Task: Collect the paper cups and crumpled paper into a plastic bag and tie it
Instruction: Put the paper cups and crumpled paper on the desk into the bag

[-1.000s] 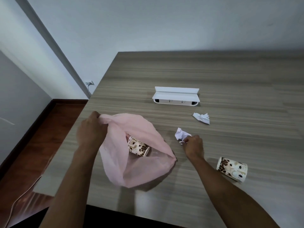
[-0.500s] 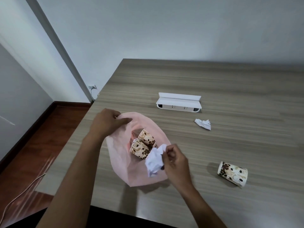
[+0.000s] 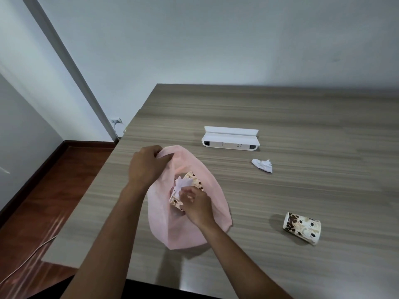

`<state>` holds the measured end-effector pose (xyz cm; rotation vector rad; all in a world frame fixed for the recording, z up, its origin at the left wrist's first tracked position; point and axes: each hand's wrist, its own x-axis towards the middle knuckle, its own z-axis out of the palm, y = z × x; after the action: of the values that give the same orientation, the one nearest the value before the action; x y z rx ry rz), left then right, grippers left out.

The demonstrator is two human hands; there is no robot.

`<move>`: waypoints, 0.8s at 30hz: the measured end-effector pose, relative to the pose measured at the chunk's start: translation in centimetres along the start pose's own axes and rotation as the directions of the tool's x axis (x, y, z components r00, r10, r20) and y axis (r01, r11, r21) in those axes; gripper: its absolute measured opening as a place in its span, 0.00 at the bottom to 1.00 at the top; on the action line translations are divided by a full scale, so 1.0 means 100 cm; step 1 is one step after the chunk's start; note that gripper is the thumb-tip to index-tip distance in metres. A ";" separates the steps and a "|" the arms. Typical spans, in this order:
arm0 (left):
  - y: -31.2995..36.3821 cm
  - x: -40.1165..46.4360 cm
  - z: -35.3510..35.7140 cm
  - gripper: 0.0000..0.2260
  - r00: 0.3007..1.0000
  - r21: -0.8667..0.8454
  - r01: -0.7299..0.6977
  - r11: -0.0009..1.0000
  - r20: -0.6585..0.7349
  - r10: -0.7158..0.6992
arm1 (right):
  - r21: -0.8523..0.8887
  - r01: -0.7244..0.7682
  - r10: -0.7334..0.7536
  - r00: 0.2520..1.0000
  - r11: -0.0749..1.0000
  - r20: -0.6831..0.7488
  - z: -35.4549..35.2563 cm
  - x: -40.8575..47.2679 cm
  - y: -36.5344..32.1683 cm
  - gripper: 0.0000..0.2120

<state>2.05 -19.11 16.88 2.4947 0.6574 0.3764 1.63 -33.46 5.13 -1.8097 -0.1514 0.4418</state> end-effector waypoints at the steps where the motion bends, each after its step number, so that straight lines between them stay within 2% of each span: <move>1: 0.000 0.000 0.002 0.15 1.000 -0.017 -0.001 1.000 -0.009 0.000 | 0.055 0.007 -0.006 1.000 0.998 -0.023 -0.007 -0.001 0.003 0.07; 3: 0.002 0.000 0.009 0.14 1.000 -0.050 -0.003 0.999 -0.025 0.002 | 0.140 0.025 -0.008 0.992 0.990 -0.124 -0.025 -0.003 0.006 0.10; 4: 0.003 -0.001 0.013 0.14 1.000 -0.066 -0.005 0.998 -0.026 0.004 | 0.138 0.074 -0.041 0.972 0.988 -0.232 -0.035 -0.001 0.006 0.14; 6: 0.007 -0.001 0.023 0.14 1.000 -0.102 -0.005 0.995 -0.017 0.004 | 0.078 0.164 -0.113 0.888 0.983 -0.446 -0.059 0.003 0.004 0.19; 8: 0.012 0.000 0.033 0.13 1.000 -0.137 -0.007 0.990 -0.004 0.006 | 0.050 0.149 -0.095 0.820 0.988 -0.564 -0.080 0.016 0.010 0.16; 10: 0.017 0.002 0.042 0.13 1.000 -0.166 -0.007 0.986 0.008 0.008 | 0.024 0.055 -0.028 0.780 0.998 -0.625 -0.098 0.032 0.017 0.12; 12: 0.024 0.004 0.054 0.15 1.000 -0.194 -0.005 0.981 0.024 0.010 | -0.035 -0.050 0.015 0.762 0.998 -0.648 -0.114 0.054 0.032 0.08; 16: 0.035 0.013 0.073 0.17 0.999 -0.231 -0.008 0.973 0.039 0.018 | -0.176 -0.144 -0.001 0.772 0.974 -0.636 -0.143 0.102 0.068 0.07; 20: 0.038 0.021 0.087 0.14 0.999 -0.246 -0.022 0.969 0.029 0.030 | -0.450 -0.219 -0.053 0.854 0.866 -0.518 -0.171 0.142 0.094 0.19; 24: 0.041 0.026 0.098 0.13 0.999 -0.246 -0.030 0.969 0.033 0.039 | -0.577 -0.264 -0.004 0.907 0.773 -0.420 -0.187 0.174 0.109 0.25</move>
<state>9.56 -24.86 11.47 2.2736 0.5183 0.3968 23.28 -47.66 -4.91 -2.5484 0.1425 0.0989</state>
